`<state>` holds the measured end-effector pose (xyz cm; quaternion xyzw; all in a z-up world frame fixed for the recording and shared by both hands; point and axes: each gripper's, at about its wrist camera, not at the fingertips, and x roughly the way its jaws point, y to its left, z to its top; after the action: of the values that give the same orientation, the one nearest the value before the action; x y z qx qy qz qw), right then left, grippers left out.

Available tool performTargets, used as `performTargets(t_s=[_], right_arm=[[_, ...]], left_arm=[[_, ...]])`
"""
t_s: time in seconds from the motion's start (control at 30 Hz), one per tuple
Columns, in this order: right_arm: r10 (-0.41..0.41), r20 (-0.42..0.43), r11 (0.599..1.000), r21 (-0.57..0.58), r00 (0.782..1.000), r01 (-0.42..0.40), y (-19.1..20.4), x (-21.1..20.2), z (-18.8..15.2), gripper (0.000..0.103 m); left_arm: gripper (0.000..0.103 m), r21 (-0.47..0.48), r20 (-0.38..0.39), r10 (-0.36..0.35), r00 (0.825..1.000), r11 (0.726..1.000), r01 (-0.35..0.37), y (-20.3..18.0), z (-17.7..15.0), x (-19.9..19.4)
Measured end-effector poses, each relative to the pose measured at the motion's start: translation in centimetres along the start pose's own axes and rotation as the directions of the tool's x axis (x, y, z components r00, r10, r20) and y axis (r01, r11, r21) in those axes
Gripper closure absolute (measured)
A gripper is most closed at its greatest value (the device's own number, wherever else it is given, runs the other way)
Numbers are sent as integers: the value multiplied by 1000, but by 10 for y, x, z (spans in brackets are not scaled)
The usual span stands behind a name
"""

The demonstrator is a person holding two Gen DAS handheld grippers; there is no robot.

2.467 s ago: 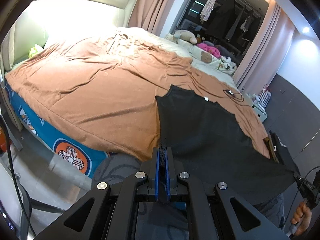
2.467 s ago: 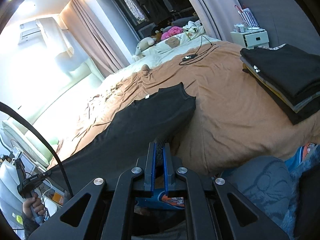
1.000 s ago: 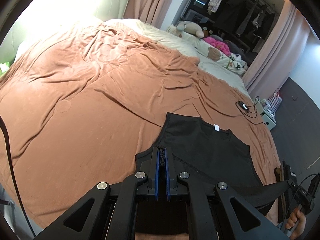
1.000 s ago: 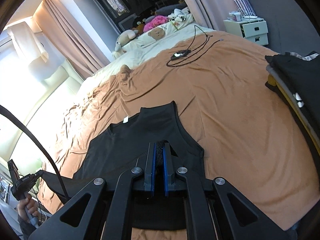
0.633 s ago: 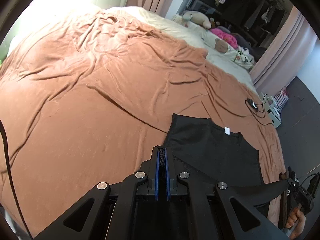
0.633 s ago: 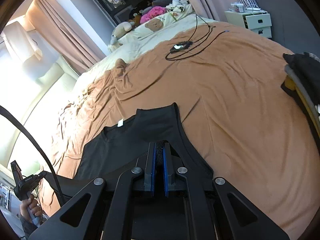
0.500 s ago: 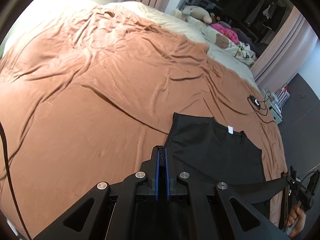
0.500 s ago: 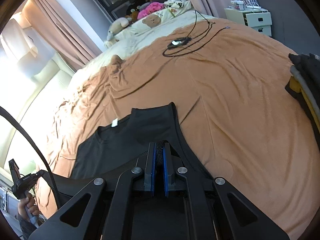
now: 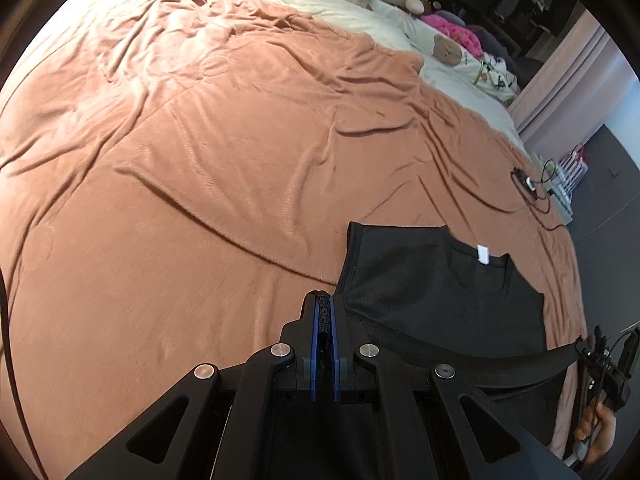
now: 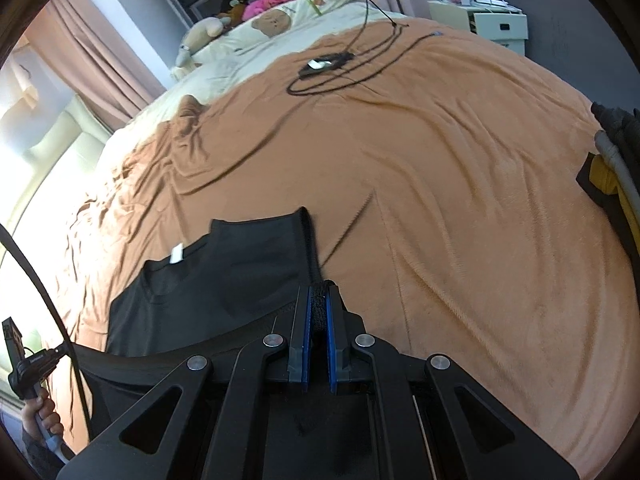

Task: Fold small clothes
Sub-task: 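Open both grippers and release the folded hem onto the shirt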

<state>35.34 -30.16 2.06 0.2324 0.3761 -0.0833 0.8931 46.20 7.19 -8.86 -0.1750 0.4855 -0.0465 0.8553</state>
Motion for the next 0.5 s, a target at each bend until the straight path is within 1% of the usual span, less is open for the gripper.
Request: performTargets(t_s=[0.17, 0.2, 0.27, 0.3, 0.37, 0.4, 0.43, 0.47, 0.5], right_arm=[[-30, -20, 999, 37, 999, 31, -1, 22, 10, 100], [-29, -24, 998, 54, 999, 30, -2, 26, 12, 100], [-33, -57, 990, 135, 998, 40, -9, 38, 17, 99], [-37, -71, 983, 176, 997, 49, -12, 42, 19, 99], [-33, -80, 975, 219, 996, 50, -14, 46, 21, 96], [-46, -86, 975, 214, 995, 63, -13, 46, 23, 90], [-56, -85, 978, 194, 995, 71, -10, 45, 24, 74], [-57, -79, 982, 175, 995, 70, -9, 43, 26, 62], [-61, -70, 986, 152, 996, 71, -6, 41, 26, 37]], left_arm=[[98, -33, -41, 33, 999, 999, -35, 8, 10, 29], [98, -25, -49, 38, 998, 999, -39, 8, 11, 34], [97, -10, -86, 68, 994, 998, -69, 8, 11, 48], [95, -17, -101, 82, 992, 996, -84, 10, 11, 52], [84, -23, -118, 94, 989, 995, -97, 14, 9, 53], [69, -21, -117, 99, 988, 995, -102, 15, 8, 50], [47, -17, -111, 106, 988, 994, -109, 17, 7, 46], [38, -9, -101, 114, 988, 993, -115, 17, 6, 42], [28, 0, -90, 117, 989, 993, -117, 17, 5, 38]])
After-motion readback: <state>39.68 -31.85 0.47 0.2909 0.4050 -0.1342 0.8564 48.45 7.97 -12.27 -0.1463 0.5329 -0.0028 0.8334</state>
